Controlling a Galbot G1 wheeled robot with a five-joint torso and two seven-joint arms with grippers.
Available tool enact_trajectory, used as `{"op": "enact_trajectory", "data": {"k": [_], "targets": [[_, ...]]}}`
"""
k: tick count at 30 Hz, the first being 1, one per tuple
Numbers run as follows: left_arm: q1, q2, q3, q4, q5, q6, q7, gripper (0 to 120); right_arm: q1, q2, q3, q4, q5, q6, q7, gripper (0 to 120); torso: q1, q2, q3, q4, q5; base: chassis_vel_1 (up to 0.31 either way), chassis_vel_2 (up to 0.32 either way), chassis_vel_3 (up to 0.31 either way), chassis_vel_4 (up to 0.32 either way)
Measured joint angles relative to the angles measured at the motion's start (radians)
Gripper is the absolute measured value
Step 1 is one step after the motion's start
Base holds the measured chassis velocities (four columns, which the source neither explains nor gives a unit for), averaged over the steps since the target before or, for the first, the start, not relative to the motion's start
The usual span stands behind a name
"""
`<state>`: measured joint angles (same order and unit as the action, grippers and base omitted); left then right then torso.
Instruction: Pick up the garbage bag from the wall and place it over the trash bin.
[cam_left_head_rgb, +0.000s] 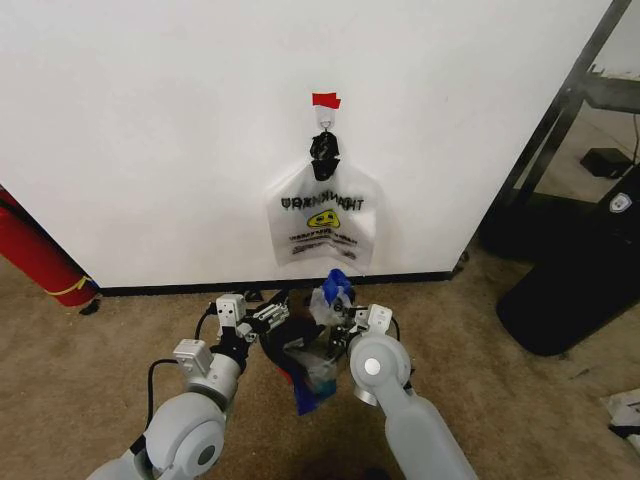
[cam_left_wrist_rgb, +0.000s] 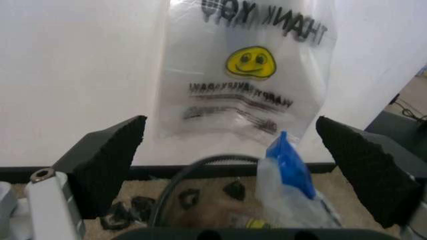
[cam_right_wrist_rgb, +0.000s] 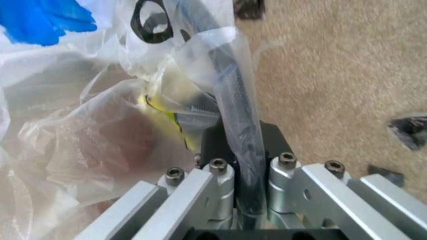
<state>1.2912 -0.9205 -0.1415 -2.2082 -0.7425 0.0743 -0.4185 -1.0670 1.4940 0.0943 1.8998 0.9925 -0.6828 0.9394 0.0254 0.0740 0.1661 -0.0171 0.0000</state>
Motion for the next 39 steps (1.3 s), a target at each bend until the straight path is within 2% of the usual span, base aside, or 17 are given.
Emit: {"op": "enact_trajectory", "data": {"k": [7, 12, 15, 17, 18, 19, 21, 23, 25, 26, 28, 31, 34, 39], "targets": [[-0.052, 0.041, 0.014, -0.036, -0.054, 0.037, -0.001, 100, -0.109, -0.017, 0.038, 0.068, -0.135, 0.111, -0.179, 1, 0.000, 0.000, 0.000, -0.0001, 0.0000, 0.000, 0.000, 0.000, 0.000], [-0.145, 0.099, 0.064, -0.074, -0.106, 0.074, 0.000, 100, -0.171, -0.012, 0.050, 0.108, -0.233, 0.141, -0.218, 1, 0.000, 0.000, 0.000, 0.0001, -0.0001, 0.000, 0.000, 0.000, 0.000], [-0.274, 0.153, 0.156, -0.111, -0.155, 0.105, 0.007, 100, -0.203, -0.001, 0.050, 0.118, -0.310, 0.154, -0.245, 1, 0.000, 0.000, 0.000, 0.0000, 0.0000, 0.000, 0.000, 0.000, 0.000], [-0.399, 0.176, 0.252, -0.125, -0.209, 0.143, 0.006, 100, -0.211, 0.007, 0.045, 0.115, -0.349, 0.154, -0.252, 1, 0.000, 0.000, 0.000, 0.0003, 0.0001, 0.000, 0.000, 0.000, 0.000], [-0.451, 0.178, 0.296, -0.124, -0.230, 0.161, 0.003, 100, -0.213, 0.010, 0.044, 0.113, -0.356, 0.154, -0.253, 1, 0.000, 0.000, 0.000, 0.0003, 0.0001, 0.000, 0.000, 0.000, 0.000], [-0.451, 0.178, 0.296, -0.124, -0.230, 0.161, 0.003, 100, -0.213, 0.010, 0.044, 0.113, -0.356, 0.154, -0.253, 1, 0.000, 0.000, 0.000, 0.0003, 0.0001, 0.000, 0.000, 0.000, 0.000], [-0.601, 0.170, 0.434, -0.097, -0.277, 0.226, -0.016, 100, -0.217, 0.015, 0.041, 0.111, -0.382, 0.153, -0.255, 1, 0.000, 0.000, 0.000, -0.0001, 0.0003, 0.000, 0.000, 0.000, 0.000], [-0.684, 0.157, 0.513, -0.069, -0.305, 0.275, -0.037, 100, -0.221, 0.017, 0.040, 0.112, -0.410, 0.155, -0.259, 1, 0.000, 0.000, 0.000, -0.0005, -0.0002, 0.000, 0.000, 0.000, 0.000], [-0.790, 0.130, 0.593, -0.028, -0.348, 0.373, -0.086, 100, -0.235, 0.017, 0.036, 0.113, -0.519, 0.210, -0.301, 1, 0.000, 0.000, 0.000, 0.0000, 0.0003, 0.000, 0.000, 0.000, 0.000], [-0.790, 0.130, 0.593, -0.028, -0.348, 0.373, -0.086, 100, -0.235, 0.017, 0.036, 0.113, -0.519, 0.210, -0.301, 1, 0.000, 0.000, 0.000, 0.0000, 0.0003, 0.000, 0.000, 0.000, 0.000], [-0.836, 0.112, 0.619, -0.003, -0.371, 0.417, -0.112, 98, -0.256, 0.013, 0.036, 0.113, -0.639, 0.306, -0.361, 1, 0.000, 0.000, 0.000, -0.0001, -0.0002, 0.000, 0.000, 0.000, 0.000], [-0.864, 0.097, 0.625, 0.026, -0.382, 0.429, -0.126, 98, -0.288, 0.010, 0.032, 0.117, -0.747, 0.408, -0.423, 1, 0.000, 0.000, 0.000, -0.0001, 0.0001, 0.000, 0.000, 0.000, 0.000], [-0.864, 0.091, 0.625, 0.040, -0.390, 0.430, -0.141, 98, -0.293, 0.010, 0.030, 0.118, -0.764, 0.439, -0.438, 1, 0.000, 0.000, 0.000, 0.0005, -0.0001, 0.000, 0.000, 0.000, 0.000], [-0.875, 0.084, 0.624, 0.046, -0.397, 0.437, -0.153, 98, -0.289, 0.015, 0.029, 0.106, -0.776, 0.460, -0.445, 1, 0.000, 0.000, 0.000, 0.0000, -0.0001, 0.000, 0.000, 0.000, 0.000]]}}
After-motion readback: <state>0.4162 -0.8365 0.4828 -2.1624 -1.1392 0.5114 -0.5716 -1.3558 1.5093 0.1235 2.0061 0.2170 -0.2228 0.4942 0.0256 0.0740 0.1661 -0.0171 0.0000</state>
